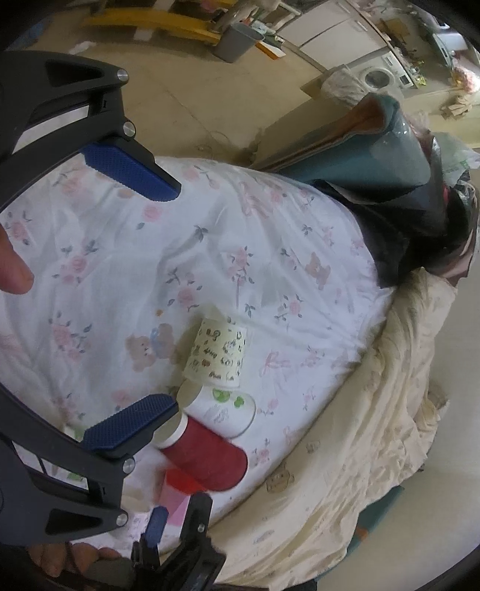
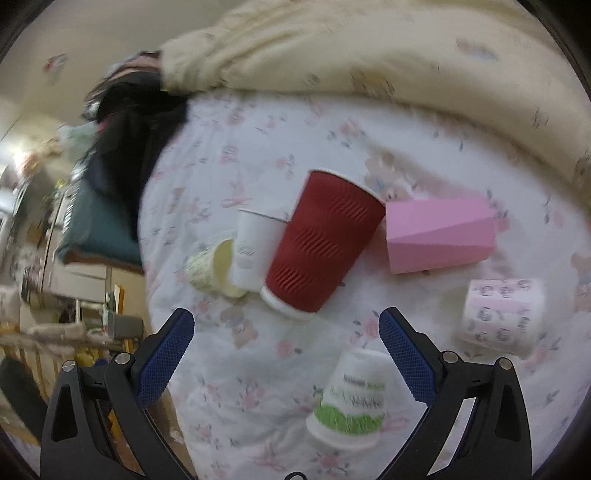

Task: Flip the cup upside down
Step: 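Reach the right gripper to the red ribbed cup and close on it, then lift the red cup with the right gripper and swing it upright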

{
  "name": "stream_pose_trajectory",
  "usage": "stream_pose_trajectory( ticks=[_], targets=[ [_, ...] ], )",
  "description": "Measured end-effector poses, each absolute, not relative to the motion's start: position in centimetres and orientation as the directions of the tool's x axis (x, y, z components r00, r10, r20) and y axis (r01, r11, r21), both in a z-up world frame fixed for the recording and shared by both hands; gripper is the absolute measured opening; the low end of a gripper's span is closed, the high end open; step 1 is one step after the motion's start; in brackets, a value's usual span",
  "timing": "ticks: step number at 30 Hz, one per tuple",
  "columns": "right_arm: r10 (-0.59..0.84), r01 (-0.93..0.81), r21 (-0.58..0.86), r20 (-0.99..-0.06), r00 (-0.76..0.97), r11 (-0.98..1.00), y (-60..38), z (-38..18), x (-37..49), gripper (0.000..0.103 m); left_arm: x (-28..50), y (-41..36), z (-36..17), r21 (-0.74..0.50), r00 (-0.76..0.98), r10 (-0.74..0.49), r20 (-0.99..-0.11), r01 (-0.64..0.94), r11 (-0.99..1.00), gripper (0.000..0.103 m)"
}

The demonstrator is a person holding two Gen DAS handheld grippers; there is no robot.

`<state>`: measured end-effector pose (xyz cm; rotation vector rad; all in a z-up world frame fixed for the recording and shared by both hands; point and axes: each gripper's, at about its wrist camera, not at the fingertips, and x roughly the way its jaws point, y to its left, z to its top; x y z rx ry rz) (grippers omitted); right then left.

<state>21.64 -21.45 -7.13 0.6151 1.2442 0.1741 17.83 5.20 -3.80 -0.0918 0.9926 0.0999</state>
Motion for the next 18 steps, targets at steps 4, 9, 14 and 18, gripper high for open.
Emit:
stream_pose_trajectory(
  ticks=[4, 9, 14, 18],
  targets=[
    [0.482, 0.332, 0.561, -0.826, 0.293, 0.759, -21.7, -11.6, 24.0, 0.091, 18.1, 5.3, -4.7, -0.047, 0.523, 0.024, -0.852, -0.121, 0.992, 0.103],
    [0.480, 0.407, 0.556, -0.831, 0.280, 0.725, -21.3, -14.7, 25.4, 0.086, 18.3, 4.9, -5.7, -0.044, 0.499, 0.019, -0.866, -0.113, 0.993, 0.103],
    [0.489, 0.445, 0.556, -0.831, 0.267, 0.702, -21.1, -16.7, 26.0, 0.076, 18.5, 4.8, -6.1, -0.046, 0.483, 0.018, -0.876, -0.119, 0.992, 0.103],
    [0.514, 0.425, 0.587, -0.809, 0.284, 0.689, -21.0, -17.1, 25.9, 0.073, 18.6, 4.4, -6.0, -0.034, 0.493, 0.028, -0.869, -0.116, 0.993, 0.103]
  ],
)
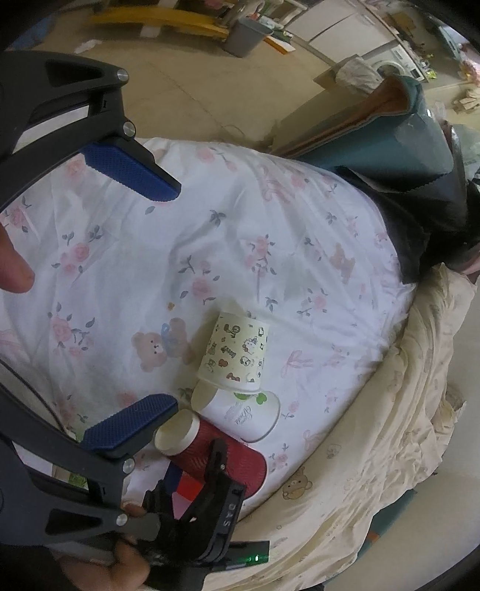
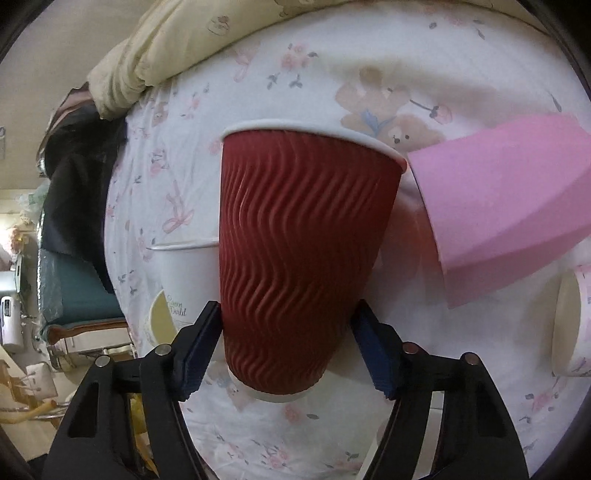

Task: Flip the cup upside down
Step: 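Lift the red cup with the right gripper and swing it upright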

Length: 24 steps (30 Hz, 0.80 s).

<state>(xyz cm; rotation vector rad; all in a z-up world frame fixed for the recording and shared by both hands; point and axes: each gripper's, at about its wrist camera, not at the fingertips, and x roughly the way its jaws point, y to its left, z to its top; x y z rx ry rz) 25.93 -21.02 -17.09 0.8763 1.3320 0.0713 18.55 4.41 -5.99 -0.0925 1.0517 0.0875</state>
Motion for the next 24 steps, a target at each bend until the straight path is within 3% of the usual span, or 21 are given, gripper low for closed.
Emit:
stream_pose_trajectory(
  ticks=[11, 24],
  targets=[
    [0.546, 0.317, 0.637, -0.768, 0.334, 0.702, -21.4, -11.9, 23.0, 0.072, 17.5, 4.7, -4.9, -0.023, 0.519, 0.050, -0.853, -0.134, 0.991, 0.103],
    [0.581, 0.133, 0.661, -0.724, 0.371, 0.739, -22.8, -3.3, 14.7, 0.072, 10.2, 4.1, -0.7, -0.047, 0.566, 0.025, -0.824, -0.113, 0.992, 0.103]
  ],
)
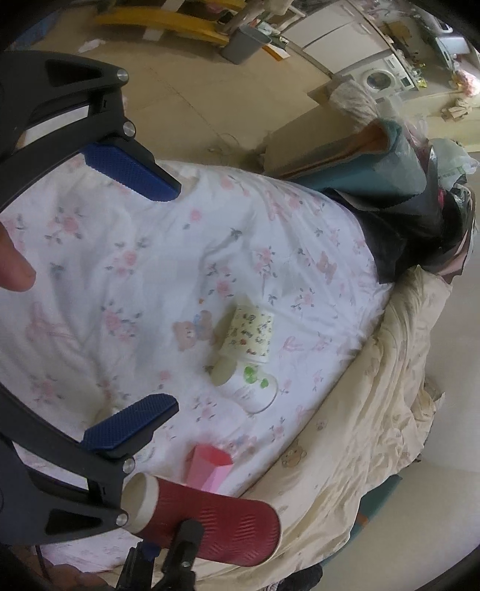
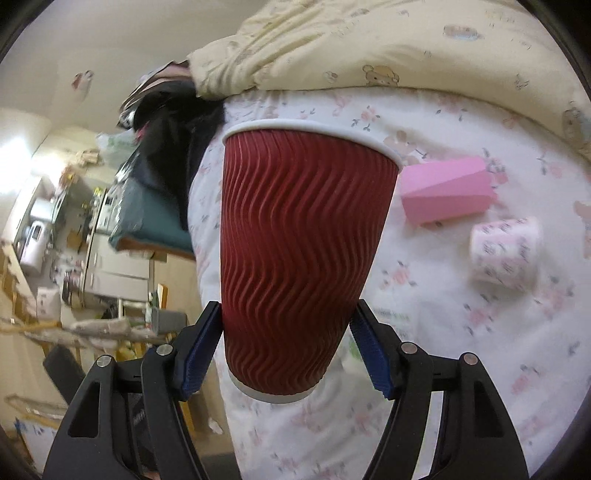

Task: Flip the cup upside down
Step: 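Lift the red cup with the right gripper and swing it upright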

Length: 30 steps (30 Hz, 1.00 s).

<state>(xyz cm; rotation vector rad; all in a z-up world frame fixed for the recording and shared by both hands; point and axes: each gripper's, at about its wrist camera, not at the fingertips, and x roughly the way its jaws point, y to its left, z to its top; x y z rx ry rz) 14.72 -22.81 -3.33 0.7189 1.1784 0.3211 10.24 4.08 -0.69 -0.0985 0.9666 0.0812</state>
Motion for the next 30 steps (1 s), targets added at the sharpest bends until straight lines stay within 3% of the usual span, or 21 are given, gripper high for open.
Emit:
stream_pose_trajectory(
  ticks=[16, 30],
  targets=[
    [0.588, -0.006, 0.612, -0.758, 0.282, 0.791, -22.5, -1.9, 3.2, 0.072, -0.3, 3.9, -0.4, -0.058, 0.549, -0.002, -0.836, -0.085, 0.995, 0.103],
    [0.597, -0.086, 0.591, -0.791, 0.131, 0.802, -21.0, -8.7, 0.1, 0.072, -2.4, 3.8, -3.7, -0.043, 0.499, 0.021, -0.866, -0.116, 0.992, 0.103]
  ],
)
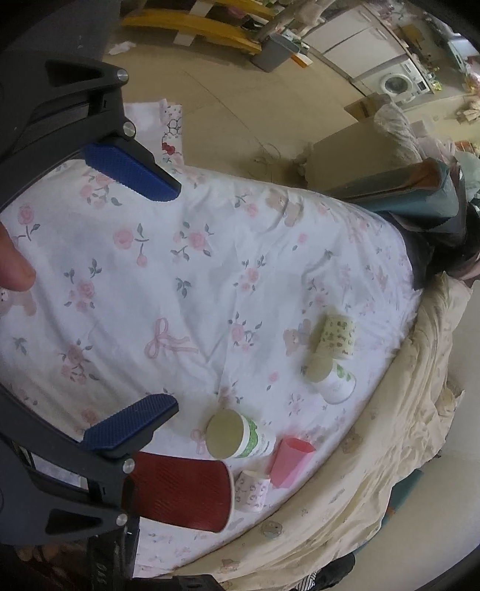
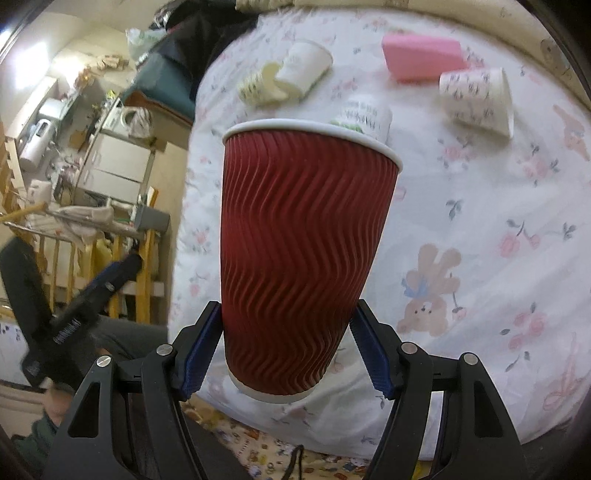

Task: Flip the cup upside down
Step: 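Lift the red cup with the right gripper and swing it upright, then lower the red cup onto the sheet and open the right gripper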

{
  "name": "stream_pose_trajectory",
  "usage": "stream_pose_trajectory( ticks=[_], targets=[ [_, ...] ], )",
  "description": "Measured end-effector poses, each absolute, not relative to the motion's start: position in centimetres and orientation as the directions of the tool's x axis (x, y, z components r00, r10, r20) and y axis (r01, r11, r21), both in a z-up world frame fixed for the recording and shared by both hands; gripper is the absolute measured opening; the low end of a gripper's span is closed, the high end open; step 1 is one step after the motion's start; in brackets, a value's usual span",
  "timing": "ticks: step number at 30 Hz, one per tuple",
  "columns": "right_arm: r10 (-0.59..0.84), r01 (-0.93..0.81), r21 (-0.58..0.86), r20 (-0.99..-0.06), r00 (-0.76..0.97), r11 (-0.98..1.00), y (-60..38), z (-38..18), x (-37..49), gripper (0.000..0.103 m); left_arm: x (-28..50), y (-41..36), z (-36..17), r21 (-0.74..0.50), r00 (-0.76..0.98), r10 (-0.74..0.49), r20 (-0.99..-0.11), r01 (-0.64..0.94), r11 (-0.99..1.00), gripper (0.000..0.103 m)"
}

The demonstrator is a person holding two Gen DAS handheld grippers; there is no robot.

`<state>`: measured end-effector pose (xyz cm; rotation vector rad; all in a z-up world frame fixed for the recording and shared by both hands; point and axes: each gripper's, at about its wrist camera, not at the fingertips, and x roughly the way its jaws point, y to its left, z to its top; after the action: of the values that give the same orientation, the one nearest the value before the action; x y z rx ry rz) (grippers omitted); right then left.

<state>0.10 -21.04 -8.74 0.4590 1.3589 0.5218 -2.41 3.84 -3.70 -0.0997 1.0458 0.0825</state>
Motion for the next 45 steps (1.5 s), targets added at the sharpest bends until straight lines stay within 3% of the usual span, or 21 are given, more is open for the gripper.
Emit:
stream_pose_trajectory(
  ticks=[16, 30, 39, 45],
  targets=[
    [0.505, -0.188, 0.504, -0.862, -0.048, 0.843, -16.7, -13.6, 0.2, 0.073, -1.7, 3.8, -5.0, -0.061, 0.456, 0.005, -0.890, -0.129, 0.990, 0.103],
    [0.478, -0.250, 0.473, -0.877, -0.045, 0.845, -15.0, -14.2, 0.2, 0.074, -1.8, 3.1, -4.7, -0.057, 0.459, -0.002, -0.889, -0.107, 0.993, 0.103],
    [0.505, -0.248, 0.483, -0.862, 0.031, 0.840, -15.4, -12.3, 0.2, 0.097, -1.7, 2.9, -4.1, -0.062, 0.493, -0.005, -0.870, -0.101, 0.993, 0.103],
    [0.533, -0.217, 0.500, -0.836, 0.133, 0.838, -17.6, -9.3, -0.4, 0.098, -1.9, 3.1, -4.0, -0.075, 0.498, -0.015, -0.867, -0.100, 0.992, 0.103]
  ],
)
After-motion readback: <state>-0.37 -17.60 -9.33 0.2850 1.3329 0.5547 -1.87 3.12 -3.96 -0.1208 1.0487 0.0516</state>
